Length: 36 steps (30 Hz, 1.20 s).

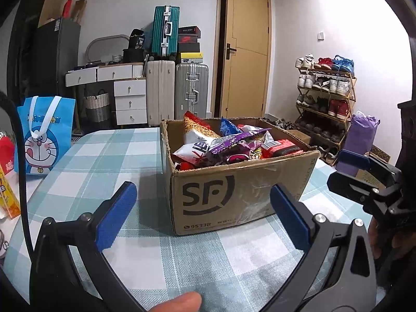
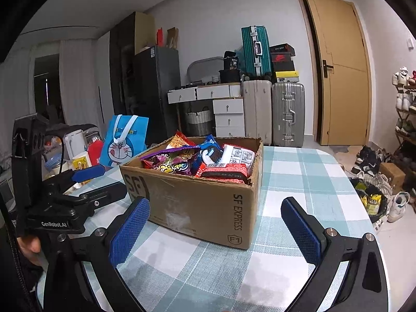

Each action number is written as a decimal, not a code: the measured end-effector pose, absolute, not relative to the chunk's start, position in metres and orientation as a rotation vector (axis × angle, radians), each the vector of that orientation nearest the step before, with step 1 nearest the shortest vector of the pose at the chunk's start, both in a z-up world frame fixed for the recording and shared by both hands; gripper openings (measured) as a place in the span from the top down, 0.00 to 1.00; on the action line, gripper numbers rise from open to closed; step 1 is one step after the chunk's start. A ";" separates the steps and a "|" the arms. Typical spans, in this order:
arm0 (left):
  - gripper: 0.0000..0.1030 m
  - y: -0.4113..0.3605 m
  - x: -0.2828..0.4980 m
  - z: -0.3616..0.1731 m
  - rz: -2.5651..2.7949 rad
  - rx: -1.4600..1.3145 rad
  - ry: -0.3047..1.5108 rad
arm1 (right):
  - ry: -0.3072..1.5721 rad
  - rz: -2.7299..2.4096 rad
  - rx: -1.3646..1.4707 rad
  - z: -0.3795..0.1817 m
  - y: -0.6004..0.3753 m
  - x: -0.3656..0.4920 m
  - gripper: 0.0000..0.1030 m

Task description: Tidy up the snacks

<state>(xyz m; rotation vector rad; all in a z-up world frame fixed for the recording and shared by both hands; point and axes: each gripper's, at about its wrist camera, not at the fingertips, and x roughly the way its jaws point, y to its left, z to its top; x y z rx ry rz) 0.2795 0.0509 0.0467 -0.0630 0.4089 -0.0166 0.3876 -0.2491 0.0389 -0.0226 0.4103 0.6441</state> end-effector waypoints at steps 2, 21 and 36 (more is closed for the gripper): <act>0.01 0.051 0.279 0.048 -0.019 -0.064 0.405 | 0.405 0.643 -0.022 0.039 -0.250 0.387 0.00; 0.01 0.050 0.276 0.050 -0.026 -0.058 0.395 | 0.364 0.636 -0.039 0.042 -0.248 0.378 0.00; 0.01 0.050 0.276 0.051 -0.028 -0.056 0.390 | 0.367 0.639 -0.035 0.041 -0.252 0.379 0.00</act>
